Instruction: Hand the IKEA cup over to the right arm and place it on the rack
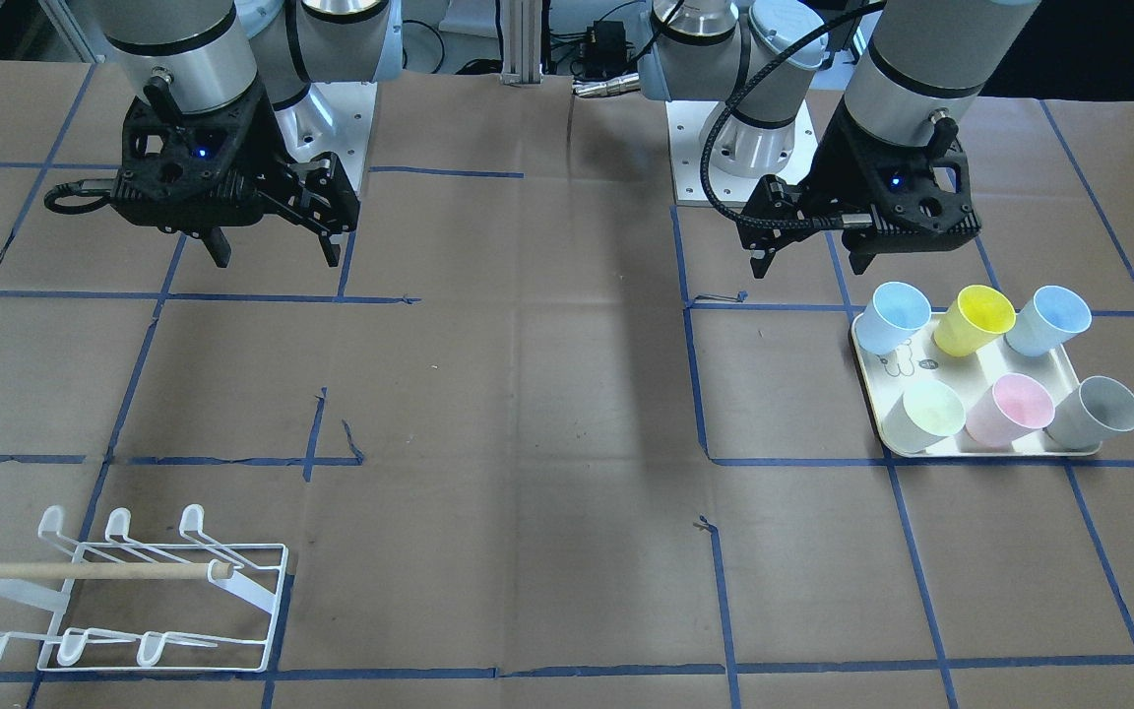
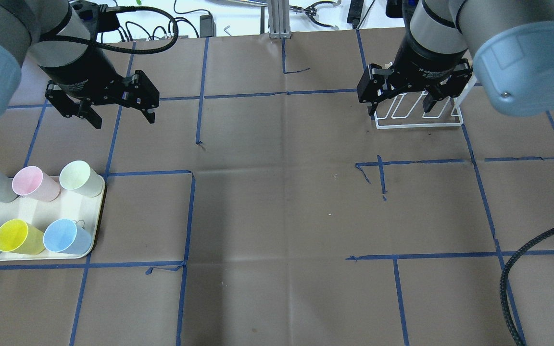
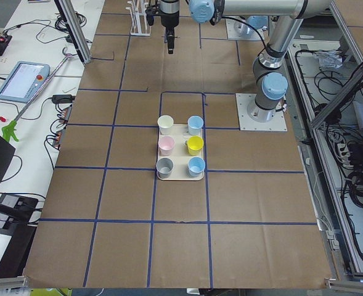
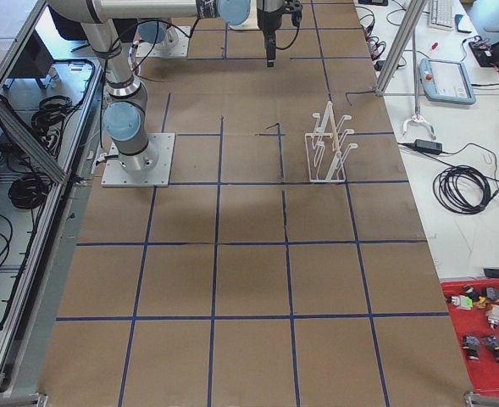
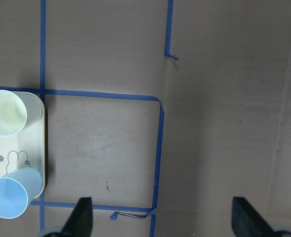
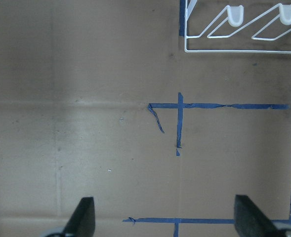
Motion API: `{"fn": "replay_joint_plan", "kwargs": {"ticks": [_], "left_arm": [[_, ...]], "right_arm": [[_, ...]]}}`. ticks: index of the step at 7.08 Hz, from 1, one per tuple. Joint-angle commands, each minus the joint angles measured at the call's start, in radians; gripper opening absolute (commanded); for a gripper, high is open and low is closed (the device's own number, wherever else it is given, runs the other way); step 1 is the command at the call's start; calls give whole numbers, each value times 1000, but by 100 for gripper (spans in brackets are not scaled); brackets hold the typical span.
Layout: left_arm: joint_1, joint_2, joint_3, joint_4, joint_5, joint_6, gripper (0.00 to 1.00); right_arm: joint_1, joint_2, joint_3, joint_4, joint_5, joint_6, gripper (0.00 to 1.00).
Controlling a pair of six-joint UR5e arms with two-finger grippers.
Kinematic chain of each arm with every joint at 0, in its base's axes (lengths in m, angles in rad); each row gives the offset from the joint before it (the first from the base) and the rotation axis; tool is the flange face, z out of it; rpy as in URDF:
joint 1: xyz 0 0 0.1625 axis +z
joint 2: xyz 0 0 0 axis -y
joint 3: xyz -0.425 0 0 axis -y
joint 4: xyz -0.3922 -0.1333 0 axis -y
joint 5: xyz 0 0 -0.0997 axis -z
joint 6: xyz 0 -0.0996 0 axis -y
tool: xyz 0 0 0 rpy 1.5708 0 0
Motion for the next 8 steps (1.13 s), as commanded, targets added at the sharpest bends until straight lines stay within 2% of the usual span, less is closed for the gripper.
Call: {"fn": "replay_joint_plan", "kwargs": {"ticks": [1,3,6,8], "left_arm": [[0,-2,5,0,1,0,100],[0,-2,5,0,1,0,100],[34,6,0,2,4,107,100],[157,9,-15,29,1,156,100]], "right_arm": [[0,2,0,-2,0,0,100],[0,2,-2,-2,0,0,100],[1,9,3,-41,17,14,100],[3,40,17,-179,18,40,100]]}}
